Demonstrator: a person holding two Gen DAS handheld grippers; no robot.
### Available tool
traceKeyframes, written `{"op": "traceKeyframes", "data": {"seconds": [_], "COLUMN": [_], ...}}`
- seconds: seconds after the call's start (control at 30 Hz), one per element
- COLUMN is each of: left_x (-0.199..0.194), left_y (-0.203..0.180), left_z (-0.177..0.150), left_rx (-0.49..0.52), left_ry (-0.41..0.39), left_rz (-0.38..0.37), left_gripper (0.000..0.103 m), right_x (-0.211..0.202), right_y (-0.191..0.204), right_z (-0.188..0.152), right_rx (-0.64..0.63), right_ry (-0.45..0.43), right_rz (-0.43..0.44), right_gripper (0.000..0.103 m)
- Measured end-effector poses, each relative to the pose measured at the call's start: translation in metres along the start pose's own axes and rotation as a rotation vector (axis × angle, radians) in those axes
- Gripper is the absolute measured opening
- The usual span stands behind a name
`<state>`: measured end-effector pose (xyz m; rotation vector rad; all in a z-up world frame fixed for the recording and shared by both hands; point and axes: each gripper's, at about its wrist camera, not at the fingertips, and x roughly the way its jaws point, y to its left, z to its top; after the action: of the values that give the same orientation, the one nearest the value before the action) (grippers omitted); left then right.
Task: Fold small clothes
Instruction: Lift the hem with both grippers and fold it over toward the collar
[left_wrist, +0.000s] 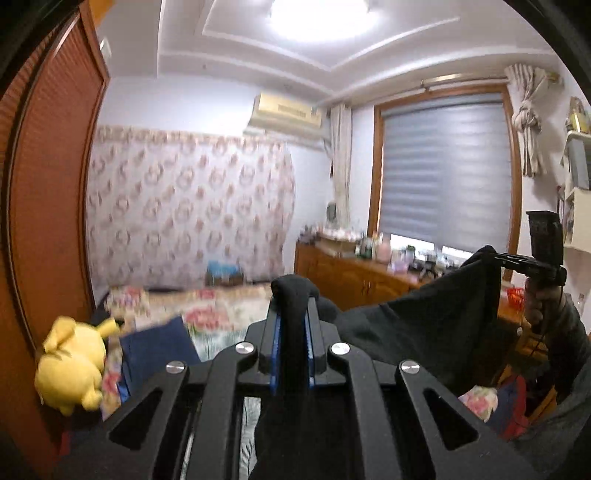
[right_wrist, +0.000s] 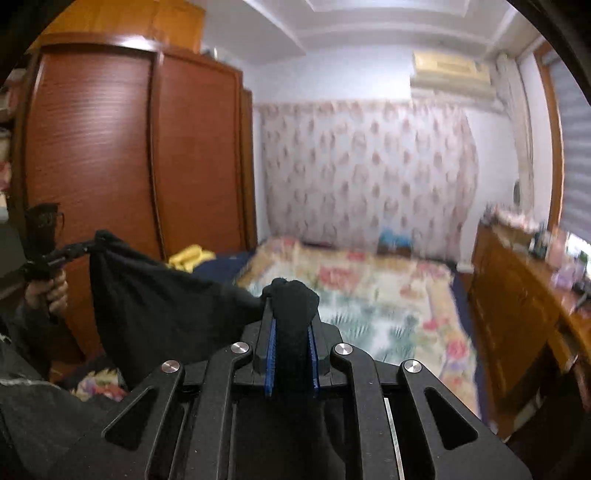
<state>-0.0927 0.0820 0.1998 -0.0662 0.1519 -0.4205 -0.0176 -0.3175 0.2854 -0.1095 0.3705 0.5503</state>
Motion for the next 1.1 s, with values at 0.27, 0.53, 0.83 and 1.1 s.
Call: {"op": "traceKeyframes", "data": {"seconds": [0.27,0.53,0.83,1.1], "left_x": [-0.023,-0.008,0.129,0.322], "left_y": [0.007,0.029,0.062,0.112], "left_z": [0.074,0.097,0.038,-0.053], "left_rx": [0.065,0.091,0.079,0.1], "left_ry": [-0.154,-0.169,0.012,0.258], "left_rz": [0.069,0.131,0.162,0.179], "left_gripper": [0.008,0.008,0.008,0.008], "right_x": [-0.054,-0.074,0.003,0.168], "right_y": [0.02,0.011,-0.048,-0.15], "right_z": [0.077,0.134,0.102,0.006], "right_rx": [-0.135,-0.192,-0.14,-0.033], "right_ry": [-0.154,-0.243,-0.083,0.135], "right_rz": [-0.067,-0.149,-0.185,-0.17], "right_gripper": [0.011,0.011,0.011,0.011]}}
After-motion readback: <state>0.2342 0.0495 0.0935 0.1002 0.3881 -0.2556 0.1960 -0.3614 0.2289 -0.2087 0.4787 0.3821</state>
